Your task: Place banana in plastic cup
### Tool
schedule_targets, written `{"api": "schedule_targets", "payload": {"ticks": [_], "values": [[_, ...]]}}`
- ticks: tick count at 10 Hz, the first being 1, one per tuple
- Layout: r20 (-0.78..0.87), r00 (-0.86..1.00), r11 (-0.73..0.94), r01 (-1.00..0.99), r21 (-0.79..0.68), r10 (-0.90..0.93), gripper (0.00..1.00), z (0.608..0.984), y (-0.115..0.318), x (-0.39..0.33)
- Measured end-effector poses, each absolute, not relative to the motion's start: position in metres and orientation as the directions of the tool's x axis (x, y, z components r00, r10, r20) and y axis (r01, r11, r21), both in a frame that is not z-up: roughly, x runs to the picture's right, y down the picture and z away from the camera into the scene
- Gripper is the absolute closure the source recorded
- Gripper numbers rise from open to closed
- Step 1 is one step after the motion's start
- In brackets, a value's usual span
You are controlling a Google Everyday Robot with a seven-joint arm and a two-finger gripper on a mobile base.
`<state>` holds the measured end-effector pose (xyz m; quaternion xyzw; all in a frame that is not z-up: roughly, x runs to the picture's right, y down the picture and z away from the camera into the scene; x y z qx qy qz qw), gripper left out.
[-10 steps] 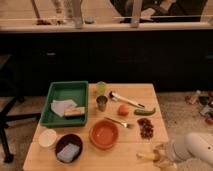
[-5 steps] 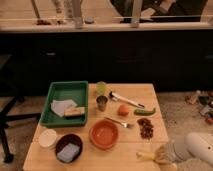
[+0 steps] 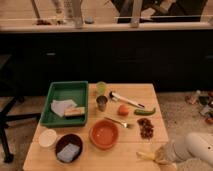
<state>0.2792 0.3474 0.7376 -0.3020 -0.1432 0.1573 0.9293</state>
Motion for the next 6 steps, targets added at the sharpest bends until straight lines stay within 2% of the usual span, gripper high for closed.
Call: {"api": "schedule_targets", "payload": {"ticks": [6], "values": [[0.222, 0.909, 0.794, -0.167, -0.585, 0.354, 1.00, 0.725, 0.332, 0.261]]}}
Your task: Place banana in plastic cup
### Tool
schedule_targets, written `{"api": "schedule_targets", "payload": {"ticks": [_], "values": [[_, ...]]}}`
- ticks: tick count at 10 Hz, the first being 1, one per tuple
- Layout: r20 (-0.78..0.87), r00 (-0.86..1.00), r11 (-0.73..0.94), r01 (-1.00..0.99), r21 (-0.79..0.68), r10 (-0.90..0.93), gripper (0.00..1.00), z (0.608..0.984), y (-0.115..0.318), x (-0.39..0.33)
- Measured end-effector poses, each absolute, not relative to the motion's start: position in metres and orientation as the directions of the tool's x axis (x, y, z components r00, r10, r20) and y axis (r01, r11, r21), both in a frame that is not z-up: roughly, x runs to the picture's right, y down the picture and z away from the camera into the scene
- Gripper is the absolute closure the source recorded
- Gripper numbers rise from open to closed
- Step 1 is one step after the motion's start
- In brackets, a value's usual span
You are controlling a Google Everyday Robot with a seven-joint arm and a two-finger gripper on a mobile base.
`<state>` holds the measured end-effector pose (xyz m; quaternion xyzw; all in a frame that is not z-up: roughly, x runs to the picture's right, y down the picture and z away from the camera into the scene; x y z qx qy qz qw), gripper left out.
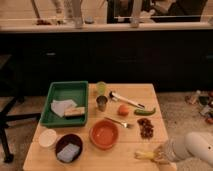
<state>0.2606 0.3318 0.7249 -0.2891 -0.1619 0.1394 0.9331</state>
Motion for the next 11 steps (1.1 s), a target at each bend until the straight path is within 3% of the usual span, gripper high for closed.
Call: {"api": "schedule_targets", "payload": {"ticks": [4, 11], "values": [[0.299, 0.901, 0.830, -0.107, -0.548, 0.314, 1.00, 0.704, 0.292, 0.216], [0.342, 0.912, 0.875, -0.035, -0.484, 0.226, 1.00, 0.742, 0.220, 0.112]]}}
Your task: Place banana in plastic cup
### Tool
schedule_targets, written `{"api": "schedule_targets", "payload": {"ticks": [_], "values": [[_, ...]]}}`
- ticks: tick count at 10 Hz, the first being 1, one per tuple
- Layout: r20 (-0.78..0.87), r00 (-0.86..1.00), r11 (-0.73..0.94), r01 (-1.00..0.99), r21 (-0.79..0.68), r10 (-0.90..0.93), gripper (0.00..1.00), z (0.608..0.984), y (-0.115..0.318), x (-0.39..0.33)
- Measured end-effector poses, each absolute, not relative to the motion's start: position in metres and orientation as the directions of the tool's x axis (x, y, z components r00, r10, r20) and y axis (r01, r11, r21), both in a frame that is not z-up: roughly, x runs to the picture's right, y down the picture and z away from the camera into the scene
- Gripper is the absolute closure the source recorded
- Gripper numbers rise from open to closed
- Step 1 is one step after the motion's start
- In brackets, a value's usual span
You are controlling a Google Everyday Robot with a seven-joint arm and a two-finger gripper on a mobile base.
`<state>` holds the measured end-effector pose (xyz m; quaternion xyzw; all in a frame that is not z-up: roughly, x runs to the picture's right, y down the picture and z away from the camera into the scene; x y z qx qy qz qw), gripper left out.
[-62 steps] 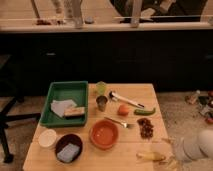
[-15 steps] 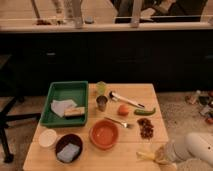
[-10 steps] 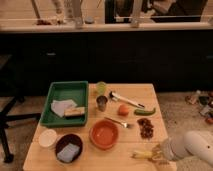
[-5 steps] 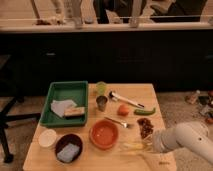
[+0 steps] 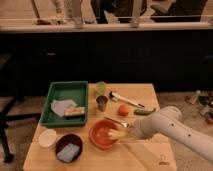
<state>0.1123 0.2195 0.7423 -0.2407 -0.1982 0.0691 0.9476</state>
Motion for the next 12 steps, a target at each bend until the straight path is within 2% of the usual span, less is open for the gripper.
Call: {"api": "schedule_targets", "payload": {"ticks": [2, 12], "values": [[0.343, 0.918, 0.886, -0.021, -0.464, 0.201, 1.00, 0.752, 0.199, 0.087], [0.384, 0.905, 0.907, -0.006, -0.422, 0.184, 1.00, 0.744, 0.186, 0.077]]}}
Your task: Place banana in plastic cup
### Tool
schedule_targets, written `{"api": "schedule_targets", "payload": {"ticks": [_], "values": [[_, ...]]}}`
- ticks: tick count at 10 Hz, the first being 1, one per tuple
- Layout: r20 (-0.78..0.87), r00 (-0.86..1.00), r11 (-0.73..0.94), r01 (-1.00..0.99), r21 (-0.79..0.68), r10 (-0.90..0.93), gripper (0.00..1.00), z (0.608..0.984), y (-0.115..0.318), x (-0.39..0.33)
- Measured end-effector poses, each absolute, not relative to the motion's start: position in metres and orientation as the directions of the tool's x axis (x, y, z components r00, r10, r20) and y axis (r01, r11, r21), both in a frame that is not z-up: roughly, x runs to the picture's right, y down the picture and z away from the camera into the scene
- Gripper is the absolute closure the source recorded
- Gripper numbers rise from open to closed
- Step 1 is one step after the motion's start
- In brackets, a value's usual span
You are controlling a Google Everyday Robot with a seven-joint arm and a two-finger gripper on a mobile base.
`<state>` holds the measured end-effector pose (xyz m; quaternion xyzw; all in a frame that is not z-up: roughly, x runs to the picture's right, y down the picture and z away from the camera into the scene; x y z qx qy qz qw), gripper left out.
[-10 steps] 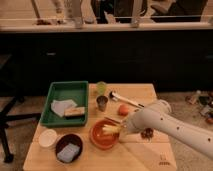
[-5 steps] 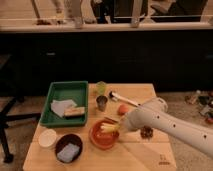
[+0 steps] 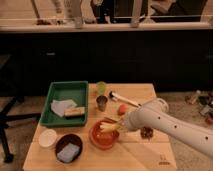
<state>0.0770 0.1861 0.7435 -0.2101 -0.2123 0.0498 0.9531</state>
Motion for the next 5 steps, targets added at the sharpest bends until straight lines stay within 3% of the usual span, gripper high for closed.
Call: {"api": "schedule_targets", "payload": {"ticks": [5], "values": [[0.468, 0.876, 0.948, 0.040, -0.317, 0.119, 1.00, 0.701, 0.123, 0.040]]}}
